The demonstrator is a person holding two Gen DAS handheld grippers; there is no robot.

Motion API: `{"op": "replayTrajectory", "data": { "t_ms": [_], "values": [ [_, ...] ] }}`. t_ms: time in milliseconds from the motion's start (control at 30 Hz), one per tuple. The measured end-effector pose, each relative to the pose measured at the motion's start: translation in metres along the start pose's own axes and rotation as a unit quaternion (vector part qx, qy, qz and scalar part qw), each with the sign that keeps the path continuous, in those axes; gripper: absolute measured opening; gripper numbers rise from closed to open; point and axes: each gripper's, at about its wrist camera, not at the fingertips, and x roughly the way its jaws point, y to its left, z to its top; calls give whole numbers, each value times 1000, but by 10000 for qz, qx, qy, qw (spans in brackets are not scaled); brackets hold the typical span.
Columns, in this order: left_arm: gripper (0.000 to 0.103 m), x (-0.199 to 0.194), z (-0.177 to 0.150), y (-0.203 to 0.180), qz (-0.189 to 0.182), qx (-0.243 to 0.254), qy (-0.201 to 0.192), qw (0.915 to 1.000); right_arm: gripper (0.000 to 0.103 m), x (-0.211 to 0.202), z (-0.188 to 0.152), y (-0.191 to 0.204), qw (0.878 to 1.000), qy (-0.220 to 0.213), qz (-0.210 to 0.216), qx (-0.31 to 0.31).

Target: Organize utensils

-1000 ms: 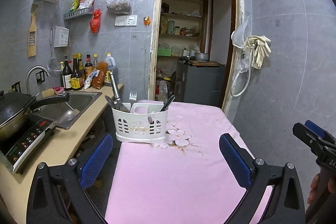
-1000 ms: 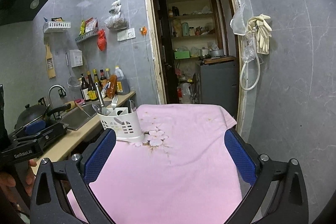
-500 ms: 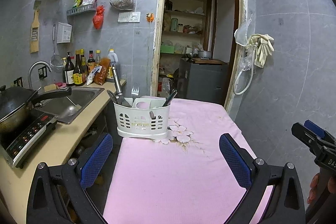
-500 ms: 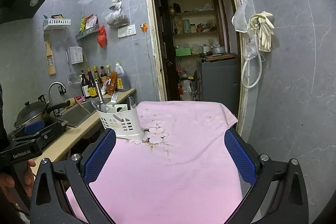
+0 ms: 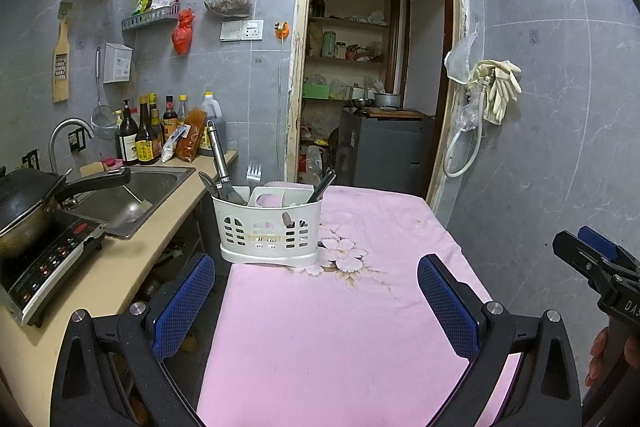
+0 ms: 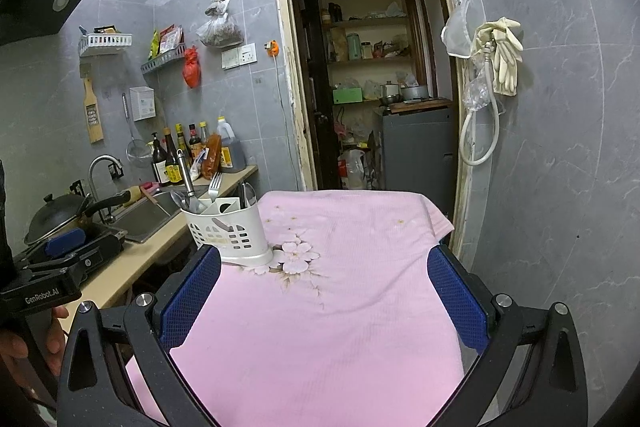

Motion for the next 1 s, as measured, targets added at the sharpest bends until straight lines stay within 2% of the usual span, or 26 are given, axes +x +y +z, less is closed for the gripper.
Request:
{"op": "replayTrajectory", "data": {
  "t_ms": [1000],
  "values": [
    [102,10,2,-2,-33,18,49,10000,102,17,-1,7,10000,63,-18,10]
  ]
}}
